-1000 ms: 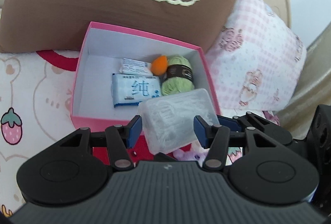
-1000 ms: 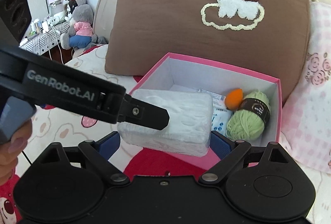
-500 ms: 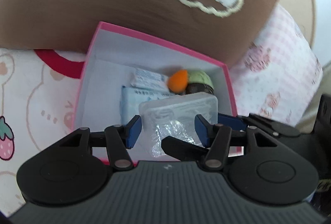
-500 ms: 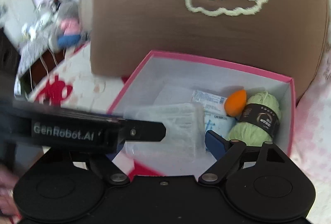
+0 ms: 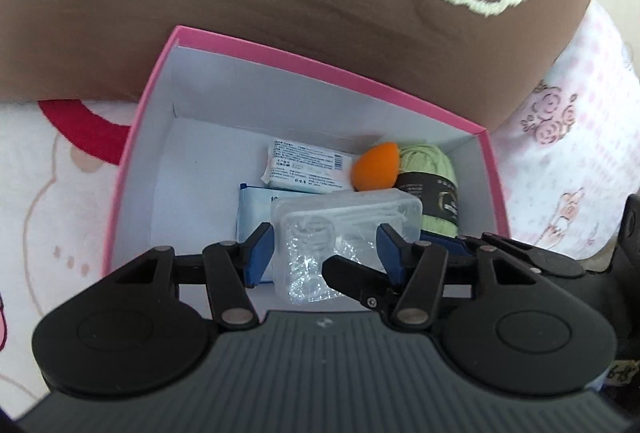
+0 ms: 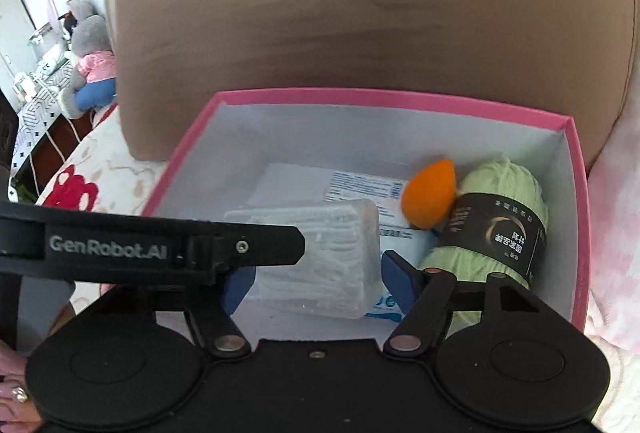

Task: Organize objects
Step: 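Lower the floss pick box into the pink box beside the wipes, then open the left tool to release the floss pick box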

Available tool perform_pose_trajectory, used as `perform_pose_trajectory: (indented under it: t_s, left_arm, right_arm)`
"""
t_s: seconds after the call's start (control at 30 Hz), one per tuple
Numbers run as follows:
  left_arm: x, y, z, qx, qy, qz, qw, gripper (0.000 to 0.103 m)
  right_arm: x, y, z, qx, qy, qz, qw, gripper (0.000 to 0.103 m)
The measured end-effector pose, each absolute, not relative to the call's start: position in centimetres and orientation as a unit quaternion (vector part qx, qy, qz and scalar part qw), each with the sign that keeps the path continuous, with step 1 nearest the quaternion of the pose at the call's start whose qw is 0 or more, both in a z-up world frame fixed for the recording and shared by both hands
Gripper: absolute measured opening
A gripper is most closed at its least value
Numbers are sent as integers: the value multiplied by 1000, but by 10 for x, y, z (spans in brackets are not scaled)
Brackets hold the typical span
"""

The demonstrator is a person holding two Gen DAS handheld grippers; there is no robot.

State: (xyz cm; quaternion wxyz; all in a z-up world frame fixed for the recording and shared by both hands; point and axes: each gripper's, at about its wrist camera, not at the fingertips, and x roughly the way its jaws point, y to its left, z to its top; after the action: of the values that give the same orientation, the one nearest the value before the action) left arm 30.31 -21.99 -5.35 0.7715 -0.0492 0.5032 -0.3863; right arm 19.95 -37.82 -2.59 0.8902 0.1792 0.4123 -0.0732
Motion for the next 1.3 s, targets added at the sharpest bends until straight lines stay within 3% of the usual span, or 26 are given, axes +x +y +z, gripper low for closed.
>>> perform_pose_trajectory:
  t_s: [0.47, 0.6, 1.03, 1.3]
  left_arm:
    - [330, -231, -89, -77, 537, -387, 746, 52]
    - [333, -237, -93, -80, 539, -376, 750, 52]
    - [341, -245, -95, -105, 543, -373, 744, 56]
    - [327, -224, -64, -61, 506, -380, 772, 58]
  right_arm:
    - [219, -393, -46, 183, 459, -88, 865, 59]
    - [220, -395, -46, 184, 453, -110, 865, 46]
    - [208, -385, -40, 128, 444, -122, 878, 46]
    - [154, -383, -21, 126, 408, -103, 898, 46]
